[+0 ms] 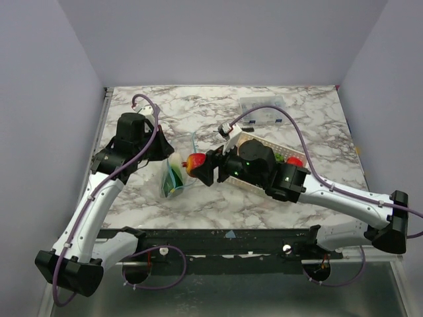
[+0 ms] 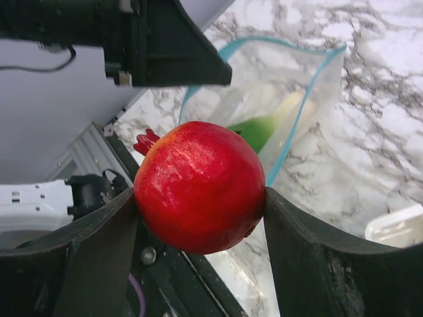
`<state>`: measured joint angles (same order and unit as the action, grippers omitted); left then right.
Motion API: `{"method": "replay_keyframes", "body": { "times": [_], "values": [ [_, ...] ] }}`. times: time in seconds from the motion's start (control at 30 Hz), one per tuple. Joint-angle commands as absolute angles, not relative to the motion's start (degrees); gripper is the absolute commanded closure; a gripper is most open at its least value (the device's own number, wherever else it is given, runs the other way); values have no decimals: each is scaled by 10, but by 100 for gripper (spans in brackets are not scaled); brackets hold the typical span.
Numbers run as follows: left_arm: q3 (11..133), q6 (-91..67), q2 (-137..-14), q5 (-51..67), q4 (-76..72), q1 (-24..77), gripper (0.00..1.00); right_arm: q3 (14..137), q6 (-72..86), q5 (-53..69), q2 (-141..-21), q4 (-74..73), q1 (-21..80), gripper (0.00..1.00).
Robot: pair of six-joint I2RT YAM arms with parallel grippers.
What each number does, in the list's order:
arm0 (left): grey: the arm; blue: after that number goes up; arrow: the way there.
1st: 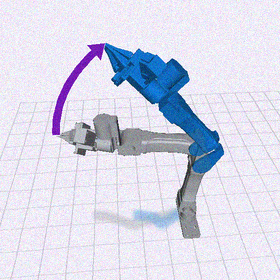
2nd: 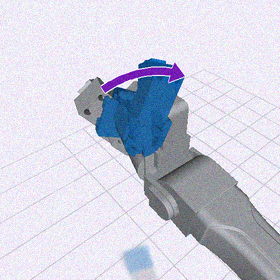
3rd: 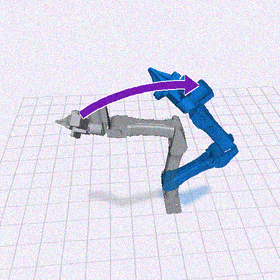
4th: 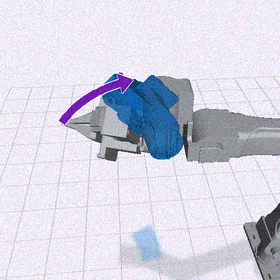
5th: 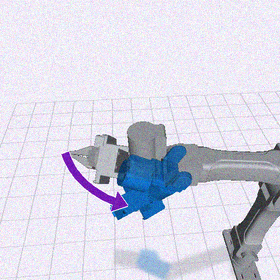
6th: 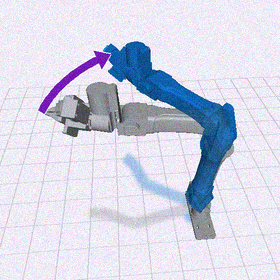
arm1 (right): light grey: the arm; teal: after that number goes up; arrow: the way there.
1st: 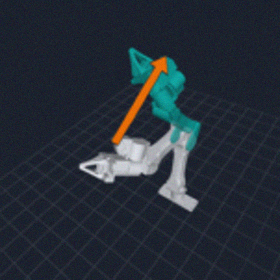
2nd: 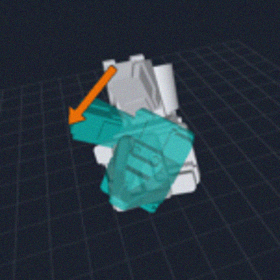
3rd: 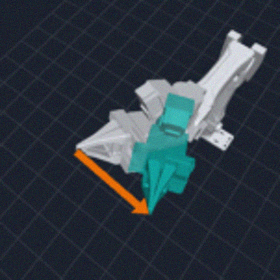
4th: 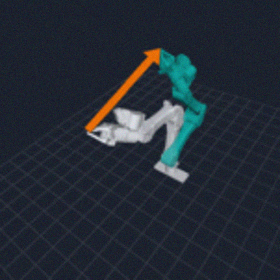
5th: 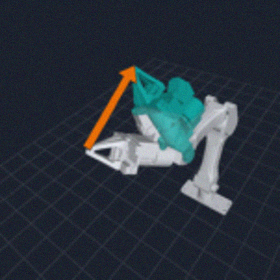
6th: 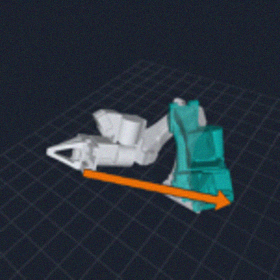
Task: Place the food in the zip-top bag and seal the zipper
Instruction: Place the fake fruit in the zipper food storage bag, then pick up the fake fruit from the bin.
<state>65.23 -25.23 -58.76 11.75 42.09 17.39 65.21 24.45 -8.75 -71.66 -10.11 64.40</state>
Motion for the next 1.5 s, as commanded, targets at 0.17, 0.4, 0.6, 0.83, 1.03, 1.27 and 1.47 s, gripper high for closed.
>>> {"method": "replay_keyframes", "body": {
  "times": [0.17,0.4,0.6,0.83,1.03,1.27,1.47],
  "values": [
    [693,-279,-586,163,453,177,100,727,209,-84,-803,-42,648,88],
    [707,-295,-593,186,464,177,100,759,220,-183,-850,-73,648,78],
    [707,-305,-591,187,463,177,100,782,244,-260,-874,-109,648,50],
    [707,-313,-598,193,461,177,100,798,252,-251,-887,-119,648,18],
    [701,-315,-596,184,462,177,100,801,251,-251,-878,-127,648,10],
    [701,-316,-599,181,463,177,100,809,252,-248,-870,-145,648,12],
    [702,-309,-605,170,470,177,100,771,255,-293,-818,-179,648,14]
  ]
}}
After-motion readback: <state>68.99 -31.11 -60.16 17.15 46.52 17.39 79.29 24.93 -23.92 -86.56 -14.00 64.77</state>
